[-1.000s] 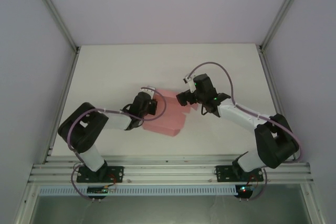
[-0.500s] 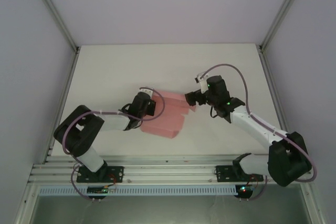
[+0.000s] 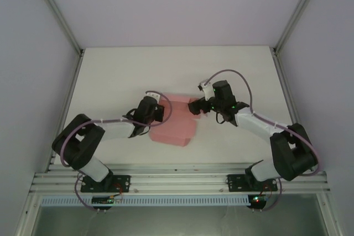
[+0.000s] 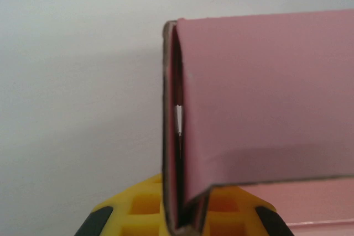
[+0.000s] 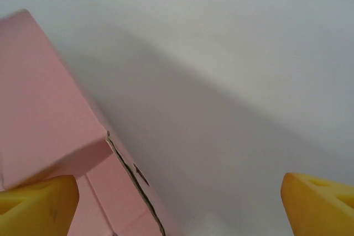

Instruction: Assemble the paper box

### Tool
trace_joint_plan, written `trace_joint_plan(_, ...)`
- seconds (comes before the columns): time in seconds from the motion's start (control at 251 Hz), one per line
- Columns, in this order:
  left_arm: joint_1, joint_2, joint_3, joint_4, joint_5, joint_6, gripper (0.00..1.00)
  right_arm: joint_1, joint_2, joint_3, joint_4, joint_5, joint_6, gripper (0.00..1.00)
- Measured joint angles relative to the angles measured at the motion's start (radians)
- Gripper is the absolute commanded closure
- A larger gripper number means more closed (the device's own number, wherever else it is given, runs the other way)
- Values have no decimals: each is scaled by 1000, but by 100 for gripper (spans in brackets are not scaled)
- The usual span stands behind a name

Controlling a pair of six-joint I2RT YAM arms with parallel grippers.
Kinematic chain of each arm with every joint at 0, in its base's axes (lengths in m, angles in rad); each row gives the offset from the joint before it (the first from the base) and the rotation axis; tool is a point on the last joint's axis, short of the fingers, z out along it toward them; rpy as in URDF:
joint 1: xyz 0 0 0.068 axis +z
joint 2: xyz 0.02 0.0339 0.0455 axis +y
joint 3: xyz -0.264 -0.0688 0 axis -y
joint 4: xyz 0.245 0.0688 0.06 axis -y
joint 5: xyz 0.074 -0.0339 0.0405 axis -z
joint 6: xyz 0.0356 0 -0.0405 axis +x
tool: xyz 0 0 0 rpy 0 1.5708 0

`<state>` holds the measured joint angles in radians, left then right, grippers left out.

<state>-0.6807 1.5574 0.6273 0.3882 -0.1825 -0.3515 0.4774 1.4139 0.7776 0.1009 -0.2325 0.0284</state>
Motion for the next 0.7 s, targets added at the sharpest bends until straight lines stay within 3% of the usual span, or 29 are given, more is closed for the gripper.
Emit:
trace_joint_plan(0.395, 11, -77, 0, -24, 35, -101, 100, -5, 8, -123, 412, -99, 269, 0)
trace_joint_plan(0.527, 5, -117, 0, -47, 14, -118, 100, -4, -70, -147, 369, -46, 279, 1)
trace_joint_plan(0.698, -2, -174, 0, -97, -16, -132, 100, -3, -278, -185, 189, 66, 260, 0)
